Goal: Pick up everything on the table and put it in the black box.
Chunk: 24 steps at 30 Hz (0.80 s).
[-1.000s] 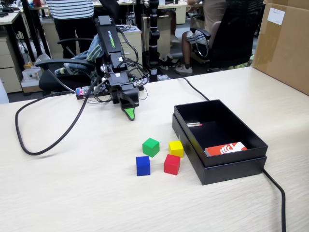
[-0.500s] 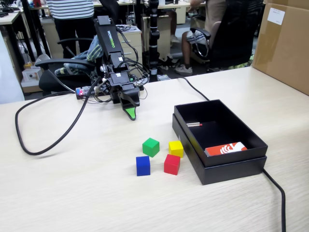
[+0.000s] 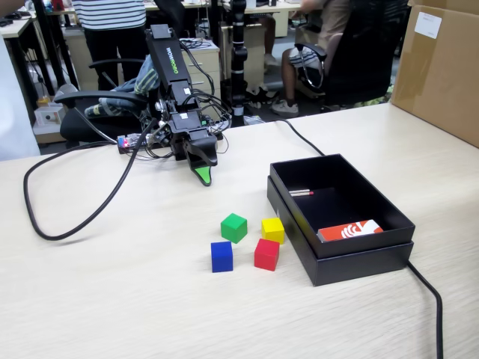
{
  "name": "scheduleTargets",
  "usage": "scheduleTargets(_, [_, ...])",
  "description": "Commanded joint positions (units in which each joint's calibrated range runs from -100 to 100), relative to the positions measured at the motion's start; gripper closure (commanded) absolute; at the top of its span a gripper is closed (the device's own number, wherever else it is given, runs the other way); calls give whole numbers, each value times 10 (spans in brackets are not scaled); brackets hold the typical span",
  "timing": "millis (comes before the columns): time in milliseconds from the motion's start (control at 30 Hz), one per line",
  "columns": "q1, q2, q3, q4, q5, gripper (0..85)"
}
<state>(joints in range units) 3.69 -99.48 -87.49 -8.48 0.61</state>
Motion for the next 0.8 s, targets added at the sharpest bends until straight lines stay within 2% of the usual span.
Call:
scheduleTargets(0, [0,45,132,-127,4,379])
scheduleTargets(167, [-17,275,454,-292,5,386])
scheduleTargets(200, [-18,368,558,-354,5,410])
scheduleTargets(300, [-21,495,685,-405,2,410])
scheduleTargets(333, [-21,572,751,-422,-8,408])
scheduleTargets(467, [-20,703,852,-448,-23,408])
scheduleTargets(767, [-21,884,986,-518,-33,407])
